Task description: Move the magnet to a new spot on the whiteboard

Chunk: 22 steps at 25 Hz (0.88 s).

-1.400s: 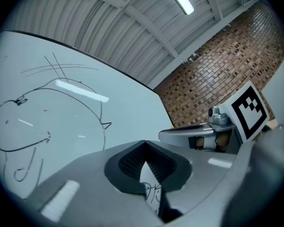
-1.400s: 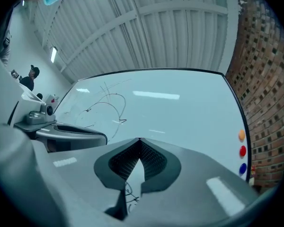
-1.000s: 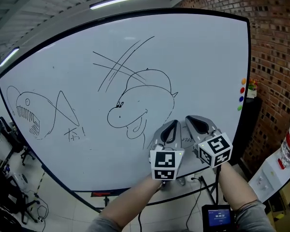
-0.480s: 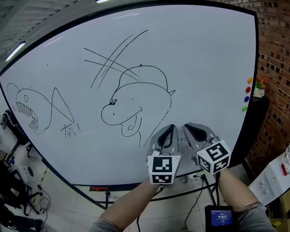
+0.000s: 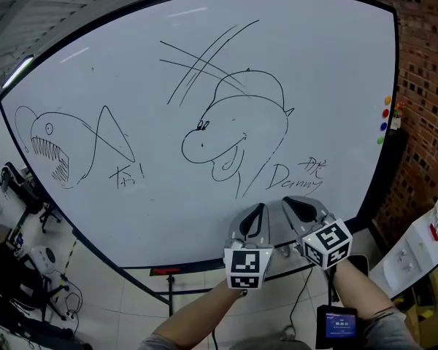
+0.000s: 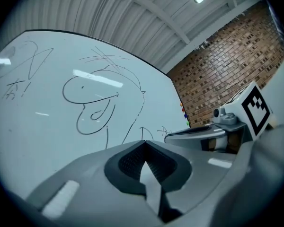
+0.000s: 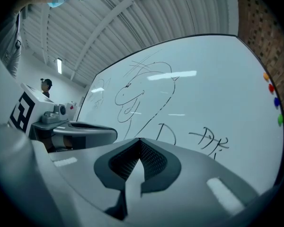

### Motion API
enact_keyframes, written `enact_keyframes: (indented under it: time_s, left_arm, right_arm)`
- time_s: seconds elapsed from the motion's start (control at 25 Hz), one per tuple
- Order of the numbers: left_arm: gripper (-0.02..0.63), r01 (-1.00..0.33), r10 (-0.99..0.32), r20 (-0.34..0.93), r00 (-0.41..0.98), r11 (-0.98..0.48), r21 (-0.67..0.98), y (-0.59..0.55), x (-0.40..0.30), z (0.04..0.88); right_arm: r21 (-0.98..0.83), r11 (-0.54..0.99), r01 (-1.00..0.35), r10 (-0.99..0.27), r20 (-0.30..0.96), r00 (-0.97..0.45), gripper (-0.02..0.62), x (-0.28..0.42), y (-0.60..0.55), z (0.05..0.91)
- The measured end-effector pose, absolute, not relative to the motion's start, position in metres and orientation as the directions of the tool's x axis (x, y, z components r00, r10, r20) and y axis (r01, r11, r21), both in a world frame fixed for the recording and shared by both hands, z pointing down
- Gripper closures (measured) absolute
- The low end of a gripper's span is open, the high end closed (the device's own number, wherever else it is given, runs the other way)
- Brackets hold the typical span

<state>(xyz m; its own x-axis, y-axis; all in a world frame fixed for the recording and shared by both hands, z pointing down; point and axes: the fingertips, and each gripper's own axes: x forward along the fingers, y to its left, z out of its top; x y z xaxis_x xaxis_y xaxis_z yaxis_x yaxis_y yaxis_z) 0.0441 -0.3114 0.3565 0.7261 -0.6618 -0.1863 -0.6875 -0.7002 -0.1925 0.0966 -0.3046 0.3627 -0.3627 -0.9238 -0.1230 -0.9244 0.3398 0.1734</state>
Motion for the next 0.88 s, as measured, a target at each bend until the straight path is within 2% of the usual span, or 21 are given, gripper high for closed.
enact_keyframes:
  time_s: [0.44, 0.88]
  left_arm:
    - [0.606, -0.664, -0.658, -0.087, 0.748, -0.744, -0.077, -0.280, -0.065, 0.440]
    - [0.606, -0.703, -0.702, 0.035, 0.711, -0.712, -0.009, -0.252, -0.123, 0.522]
  right_arm:
    - [0.084, 0.351, -0.933, -0.936, -0.007, -0.352, 0.589, 0.006, -0.256, 0.451]
    - [-0.014, 0.454, -0.891, -0.879, 0.153, -0.451, 0.589, -0.059, -0.216, 0.554]
